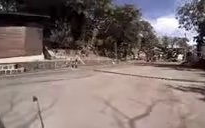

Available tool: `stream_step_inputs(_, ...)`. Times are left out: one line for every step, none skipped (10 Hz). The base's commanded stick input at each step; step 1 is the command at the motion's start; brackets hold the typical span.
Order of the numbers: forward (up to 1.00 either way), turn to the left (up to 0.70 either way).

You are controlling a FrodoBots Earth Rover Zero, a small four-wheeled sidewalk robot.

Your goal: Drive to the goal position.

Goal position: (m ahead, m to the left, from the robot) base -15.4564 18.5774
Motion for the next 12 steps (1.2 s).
stream_step_inputs(0.00, 0.45)
stream_step_inputs(0.00, 0.45)
stream_step_inputs(0.00, 0.45)
stream_step_inputs(0.00, 0.45)
stream_step_inputs(0.00, 0.45)
stream_step_inputs(0.00, 0.45)
stream_step_inputs(0.00, 0.45)
stream_step_inputs(0.00, 0.45)
stream_step_inputs(0.00, 0.45)
stream_step_inputs(0.00, 0.45)
stream_step_inputs(0.00, 0.45)
stream_step_inputs(0.00, 0.45)
